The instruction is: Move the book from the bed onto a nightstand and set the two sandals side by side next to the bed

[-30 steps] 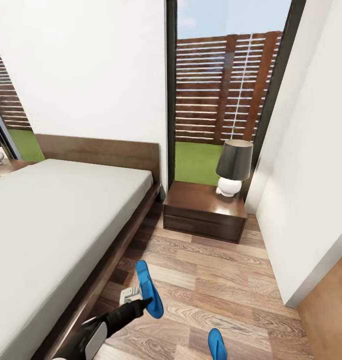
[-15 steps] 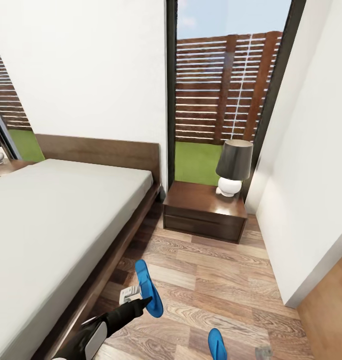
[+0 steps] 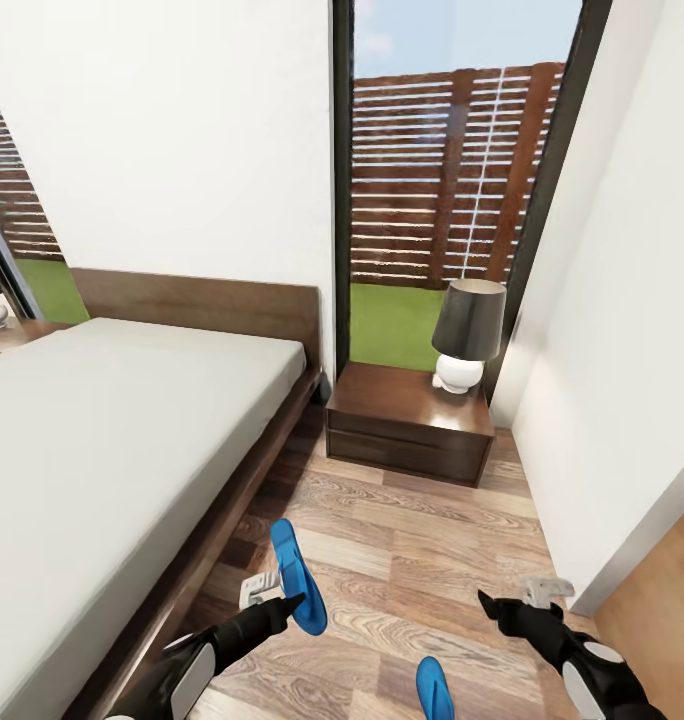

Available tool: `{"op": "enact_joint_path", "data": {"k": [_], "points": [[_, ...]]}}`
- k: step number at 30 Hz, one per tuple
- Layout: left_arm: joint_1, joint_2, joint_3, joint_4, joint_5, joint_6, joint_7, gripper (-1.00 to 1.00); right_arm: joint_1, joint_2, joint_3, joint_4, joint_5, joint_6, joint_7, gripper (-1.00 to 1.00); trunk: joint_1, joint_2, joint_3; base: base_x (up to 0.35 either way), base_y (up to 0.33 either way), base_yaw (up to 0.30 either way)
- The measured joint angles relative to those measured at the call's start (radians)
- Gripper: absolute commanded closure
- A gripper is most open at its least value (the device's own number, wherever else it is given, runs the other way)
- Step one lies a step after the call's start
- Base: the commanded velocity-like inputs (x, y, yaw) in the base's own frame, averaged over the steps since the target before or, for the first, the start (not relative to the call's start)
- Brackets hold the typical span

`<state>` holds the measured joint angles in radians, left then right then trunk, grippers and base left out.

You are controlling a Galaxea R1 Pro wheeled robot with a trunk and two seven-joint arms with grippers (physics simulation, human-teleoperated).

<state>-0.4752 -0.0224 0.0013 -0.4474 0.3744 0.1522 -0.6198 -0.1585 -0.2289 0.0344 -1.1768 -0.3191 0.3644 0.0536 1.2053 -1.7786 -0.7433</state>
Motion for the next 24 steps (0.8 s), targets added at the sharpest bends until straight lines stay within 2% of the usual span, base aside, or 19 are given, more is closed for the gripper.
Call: {"op": "enact_joint_path", "data": {"k": [3, 5, 10, 20, 21, 24], "points": [[0.0, 0.0, 0.0, 0.0, 0.0, 0.0, 0.001, 1.0, -0.004, 0.002, 0.001, -0.002, 0.002, 0.072, -0.056, -1.0, 0.0, 0.0, 0.0, 0.0, 0.0, 0.0], [0.0, -0.001, 0.0, 0.0, 0.0, 0.0, 0.002, 1.0, -0.042, 0.003, 0.001, 0.015, 0.018, 0.127, -0.096, -1.0, 0.0, 0.0, 0.0, 0.0, 0.0, 0.0], [0.0, -0.001, 0.0, 0.0, -0.001, 0.0, 0.002, 1.0, -0.127, 0.004, 0.006, 0.052, 0.047, 0.202, -0.123, -1.0, 0.004, -0.007, -0.003, 0.0, 0.0, 0.0], [0.0, -0.002, 0.0, 0.0, -0.002, 0.0, 0.002, 1.0, -0.134, 0.007, 0.016, 0.056, 0.048, 0.199, -0.121, -1.0, 0.042, -0.077, -0.034, 0.0, 0.0, 0.0], [0.0, -0.002, 0.0, 0.0, -0.002, 0.0, 0.002, 1.0, -0.134, 0.008, 0.057, 0.057, 0.047, 0.198, -0.122, -1.0, 0.046, -0.084, -0.038, 0.0, 0.0, 0.0], [0.0, -0.002, 0.0, 0.0, -0.003, 0.0, 0.001, 1.0, -0.134, 0.008, 0.142, 0.06, 0.047, 0.197, -0.123, -1.0, 0.057, -0.105, -0.047, 0.0, 0.0, 0.0]]}}
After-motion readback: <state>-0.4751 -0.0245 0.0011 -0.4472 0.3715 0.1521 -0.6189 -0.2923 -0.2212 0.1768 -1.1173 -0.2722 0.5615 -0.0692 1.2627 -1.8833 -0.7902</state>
